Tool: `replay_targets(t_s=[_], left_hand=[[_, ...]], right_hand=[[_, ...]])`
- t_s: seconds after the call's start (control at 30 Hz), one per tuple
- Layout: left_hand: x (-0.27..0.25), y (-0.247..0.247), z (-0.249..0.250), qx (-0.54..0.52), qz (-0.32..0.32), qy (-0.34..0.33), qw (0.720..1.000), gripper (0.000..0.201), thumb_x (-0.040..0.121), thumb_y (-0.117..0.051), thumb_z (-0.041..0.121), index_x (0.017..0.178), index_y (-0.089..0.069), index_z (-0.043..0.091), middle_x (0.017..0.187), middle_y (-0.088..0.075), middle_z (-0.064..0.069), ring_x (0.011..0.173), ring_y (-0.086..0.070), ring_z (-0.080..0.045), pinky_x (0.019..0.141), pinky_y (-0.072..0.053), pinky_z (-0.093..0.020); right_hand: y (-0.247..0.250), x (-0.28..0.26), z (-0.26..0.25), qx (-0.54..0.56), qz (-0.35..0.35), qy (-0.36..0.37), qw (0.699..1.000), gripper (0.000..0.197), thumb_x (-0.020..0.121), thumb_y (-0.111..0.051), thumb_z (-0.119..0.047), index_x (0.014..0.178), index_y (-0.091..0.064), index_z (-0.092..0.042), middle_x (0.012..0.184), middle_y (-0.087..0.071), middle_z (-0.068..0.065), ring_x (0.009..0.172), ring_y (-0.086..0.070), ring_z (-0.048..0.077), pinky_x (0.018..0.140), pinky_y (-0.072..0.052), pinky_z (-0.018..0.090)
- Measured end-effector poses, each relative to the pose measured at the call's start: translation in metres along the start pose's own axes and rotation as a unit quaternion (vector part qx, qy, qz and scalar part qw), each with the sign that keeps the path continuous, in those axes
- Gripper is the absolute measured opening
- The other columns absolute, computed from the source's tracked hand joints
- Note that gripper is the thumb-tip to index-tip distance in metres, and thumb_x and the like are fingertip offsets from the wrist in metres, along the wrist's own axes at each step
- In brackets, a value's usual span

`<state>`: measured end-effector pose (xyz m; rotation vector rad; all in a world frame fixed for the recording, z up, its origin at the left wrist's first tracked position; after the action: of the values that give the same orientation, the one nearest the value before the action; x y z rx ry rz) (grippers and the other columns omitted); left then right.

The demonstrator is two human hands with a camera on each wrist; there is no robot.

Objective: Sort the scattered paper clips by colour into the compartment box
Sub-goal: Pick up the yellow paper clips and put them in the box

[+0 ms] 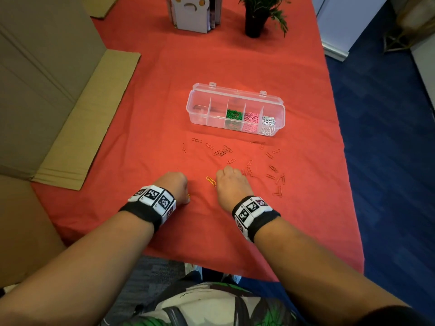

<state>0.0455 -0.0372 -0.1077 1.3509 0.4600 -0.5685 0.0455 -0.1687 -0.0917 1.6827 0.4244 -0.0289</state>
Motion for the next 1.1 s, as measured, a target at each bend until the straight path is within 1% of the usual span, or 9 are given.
replay_targets(t_s=[0.2,0.3,0.37,0.5,0.6,0.67,0.8,0.87,1.1], left_hand=[[-0.002,0.004,0.002,-0.041,0.008,0.013,0.999,0.020,0.080,-0.059,0.026,0.081,-0.068,0.009,0.088,-0.069,-0.014,0.087,-0.064,-0.028,0.071,-0.046,-0.028],[0.001,0.007,0.001,-0.215,-0.007,0.036,0.976,0.025,0.082,-0.057,0.026,0.061,-0.055,0.013,0.061,-0.055,-0.006,0.058,-0.051,-0.021,0.054,-0.037,-0.024],[0.002,0.007,0.006,-0.417,-0.025,0.045,0.907,0.023,0.079,-0.051,0.022,0.057,-0.046,0.016,0.054,-0.043,-0.003,0.042,-0.040,-0.015,0.043,-0.029,-0.020],[-0.005,0.012,0.033,-0.749,-0.132,0.019,0.649,0.007,0.063,-0.039,0.015,0.060,-0.045,0.016,0.055,-0.045,-0.001,0.044,-0.042,-0.014,0.046,-0.036,-0.017],[-0.004,0.018,0.038,-0.789,-0.137,0.011,0.598,0.015,0.062,-0.040,0.019,0.064,-0.054,0.013,0.058,-0.055,-0.004,0.051,-0.052,-0.018,0.052,-0.047,-0.021],[0.003,0.012,0.033,-0.747,-0.102,0.051,0.655,0.018,0.078,-0.042,0.020,0.065,-0.054,0.015,0.048,-0.049,0.002,0.040,-0.046,-0.011,0.043,-0.040,-0.014],[0.011,0.020,0.014,-0.418,0.011,0.062,0.906,0.026,0.079,-0.068,0.025,0.059,-0.053,0.017,0.040,-0.047,0.007,0.034,-0.042,-0.008,0.035,-0.030,-0.013],[0.007,0.022,0.010,-0.208,0.024,0.049,0.977,0.027,0.070,-0.076,0.029,0.057,-0.057,0.016,0.056,-0.061,0.000,0.055,-0.057,-0.015,0.049,-0.039,-0.018],[0.000,0.010,-0.002,0.057,0.021,0.066,0.996,0.040,0.063,-0.081,0.034,0.094,-0.068,0.013,0.103,-0.071,-0.009,0.098,-0.066,-0.027,0.078,-0.051,-0.030]], right_hand=[[-0.015,0.006,0.014,0.152,-0.104,-0.045,0.982,0.018,0.091,-0.042,-0.010,0.106,-0.051,-0.007,0.116,-0.052,0.016,0.109,-0.051,0.032,0.094,-0.041,0.038],[-0.009,0.011,0.035,0.407,-0.096,-0.126,0.900,0.018,0.090,-0.048,-0.011,0.077,-0.049,-0.022,0.084,-0.056,0.005,0.075,-0.052,0.021,0.068,-0.041,0.030],[-0.003,0.007,0.046,0.569,-0.073,-0.165,0.802,0.026,0.090,-0.045,-0.002,0.075,-0.049,-0.023,0.070,-0.047,0.001,0.056,-0.039,0.013,0.050,-0.033,0.024],[0.009,0.000,0.050,0.780,-0.074,-0.170,0.597,0.026,0.093,-0.036,0.001,0.088,-0.057,-0.013,0.064,-0.046,-0.001,0.054,-0.040,0.010,0.047,-0.037,0.018],[0.007,-0.007,0.050,0.844,-0.102,-0.194,0.490,0.023,0.091,-0.038,-0.012,0.077,-0.055,-0.011,0.065,-0.049,0.001,0.054,-0.049,0.012,0.046,-0.044,0.021],[-0.001,-0.008,0.052,0.799,-0.110,-0.221,0.549,0.022,0.090,-0.042,-0.014,0.071,-0.052,-0.014,0.063,-0.043,0.000,0.050,-0.043,0.010,0.043,-0.039,0.020],[-0.001,0.002,0.052,0.496,-0.115,-0.193,0.839,0.019,0.085,-0.054,-0.013,0.068,-0.054,-0.020,0.068,-0.054,0.000,0.056,-0.050,0.016,0.044,-0.037,0.016],[0.006,0.010,0.035,0.311,-0.106,-0.108,0.938,0.013,0.084,-0.052,-0.012,0.078,-0.062,-0.017,0.090,-0.067,0.009,0.085,-0.063,0.025,0.069,-0.048,0.022],[0.009,0.016,-0.026,0.023,-0.042,0.049,0.998,0.032,0.085,-0.045,-0.006,0.116,-0.050,-0.001,0.116,-0.050,0.017,0.109,-0.051,0.037,0.088,-0.049,0.044]])
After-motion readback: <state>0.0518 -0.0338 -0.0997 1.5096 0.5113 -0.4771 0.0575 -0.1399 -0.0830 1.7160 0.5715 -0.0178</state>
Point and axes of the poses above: each hand's wrist, its own x-axis towards the middle knuckle, its own y-axis out of the back of the hand, z = x × y, the point moved 10 cm from there along x, towards the middle knuckle
